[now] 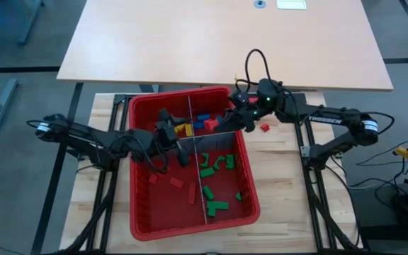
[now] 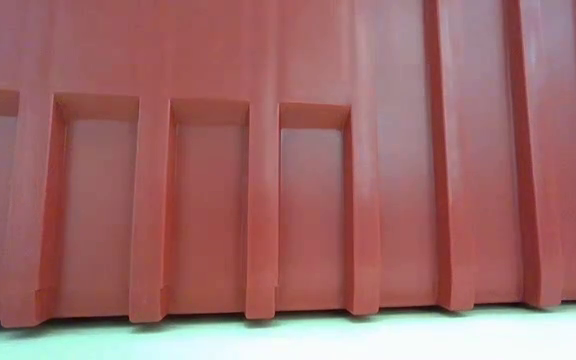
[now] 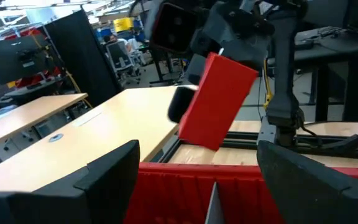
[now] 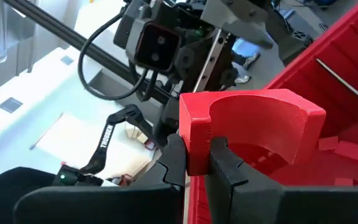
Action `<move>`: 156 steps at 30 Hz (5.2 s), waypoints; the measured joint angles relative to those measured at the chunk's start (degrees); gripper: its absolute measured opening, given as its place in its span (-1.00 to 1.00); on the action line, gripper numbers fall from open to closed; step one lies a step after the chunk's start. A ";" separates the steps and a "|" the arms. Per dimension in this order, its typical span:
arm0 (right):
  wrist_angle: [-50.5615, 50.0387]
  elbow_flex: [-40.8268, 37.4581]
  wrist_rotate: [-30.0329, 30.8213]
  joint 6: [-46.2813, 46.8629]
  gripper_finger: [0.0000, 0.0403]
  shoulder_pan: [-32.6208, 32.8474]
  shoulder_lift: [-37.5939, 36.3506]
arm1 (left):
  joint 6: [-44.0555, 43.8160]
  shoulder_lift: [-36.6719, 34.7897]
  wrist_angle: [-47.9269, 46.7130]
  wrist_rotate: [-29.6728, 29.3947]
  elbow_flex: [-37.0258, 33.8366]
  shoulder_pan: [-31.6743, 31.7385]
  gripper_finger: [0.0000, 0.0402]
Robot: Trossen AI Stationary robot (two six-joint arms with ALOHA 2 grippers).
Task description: Sort blocks
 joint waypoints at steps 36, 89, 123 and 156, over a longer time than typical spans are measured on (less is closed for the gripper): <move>-0.13 0.00 -1.34 1.07 -0.93 1.57 0.55 | 0.93 4.67 7.99 7.59 -0.02 4.17 0.54; 1.64 -0.09 0.40 -0.56 -0.24 0.76 -0.98 | -11.97 -0.99 -11.98 10.13 0.11 2.32 -0.49; -40.79 0.02 8.80 -33.97 -0.33 -18.28 -3.49 | -53.17 -10.01 -57.27 35.30 0.00 -6.23 0.76; -53.96 -24.68 43.75 -49.57 -0.30 -24.61 -3.06 | -47.97 -10.05 -57.81 22.47 5.87 -5.07 0.56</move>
